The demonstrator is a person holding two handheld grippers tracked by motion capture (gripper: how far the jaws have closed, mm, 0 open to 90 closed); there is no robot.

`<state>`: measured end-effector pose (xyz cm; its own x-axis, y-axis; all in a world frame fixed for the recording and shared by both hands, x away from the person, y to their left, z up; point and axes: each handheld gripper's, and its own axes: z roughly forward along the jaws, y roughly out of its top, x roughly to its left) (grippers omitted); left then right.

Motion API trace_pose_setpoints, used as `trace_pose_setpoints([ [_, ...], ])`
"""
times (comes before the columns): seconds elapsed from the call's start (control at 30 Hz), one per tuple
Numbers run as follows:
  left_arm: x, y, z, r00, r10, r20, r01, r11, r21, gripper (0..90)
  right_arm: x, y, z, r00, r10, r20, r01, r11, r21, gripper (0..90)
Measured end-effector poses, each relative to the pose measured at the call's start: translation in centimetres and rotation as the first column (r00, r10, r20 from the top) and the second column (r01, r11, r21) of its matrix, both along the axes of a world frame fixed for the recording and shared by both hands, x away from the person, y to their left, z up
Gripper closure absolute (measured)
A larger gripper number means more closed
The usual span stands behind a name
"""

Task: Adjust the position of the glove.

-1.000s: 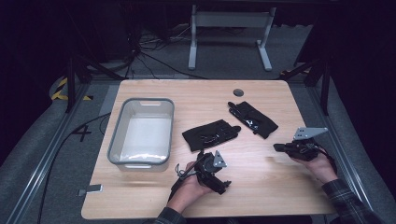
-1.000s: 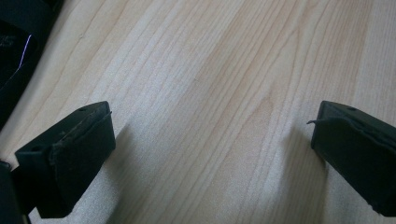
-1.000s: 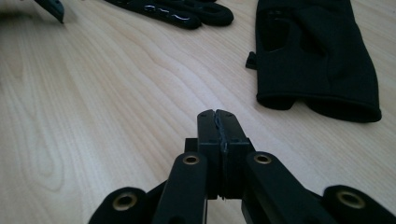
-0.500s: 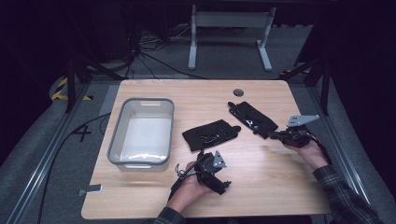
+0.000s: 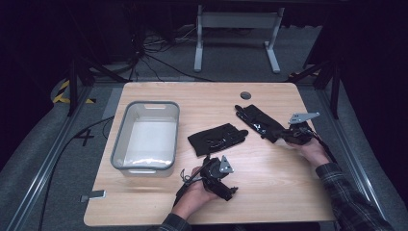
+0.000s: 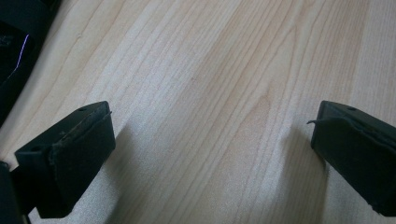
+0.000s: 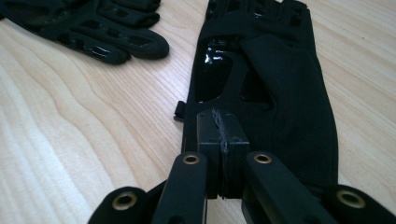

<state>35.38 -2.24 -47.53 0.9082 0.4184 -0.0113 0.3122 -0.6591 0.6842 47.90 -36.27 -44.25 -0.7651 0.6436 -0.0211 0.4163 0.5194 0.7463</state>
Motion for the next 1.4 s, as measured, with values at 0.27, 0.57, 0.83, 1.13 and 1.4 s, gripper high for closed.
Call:
trace_pose_setpoints([
  [0.27,0.0,0.0,0.0,1.0,0.001,0.0,-0.001,1.0,0.0,0.0,0.8,0.2,-1.2,0.9995,-0.007,-0.031,0.006,1.0,-0.026,90.0],
  [0.57,0.0,0.0,0.0,1.0,-0.001,-0.001,0.001,1.0,0.0,0.0,0.3,0.1,-1.2,0.999,0.014,-0.043,-0.015,1.0,-0.024,90.0],
  [0.83,-0.1,0.1,0.0,1.0,-0.002,-0.001,0.002,1.0,-0.002,0.0,-1.2,0.1,-0.9,0.9974,0.043,-0.058,-0.046,0.997,-0.056,90.0],
  [1.13,-0.1,0.1,0.0,1.0,-0.002,0.0,0.002,1.0,-0.002,0.0,-3.6,-0.3,-0.8,0.9945,0.07,-0.078,-0.074,0.995,-0.059,90.0],
  [1.4,-0.1,0.1,0.0,1.0,-0.002,-0.001,0.002,1.0,-0.002,0.0,-5.8,-0.7,-0.8,0.9906,0.093,-0.101,-0.098,0.994,-0.046,90.0],
])
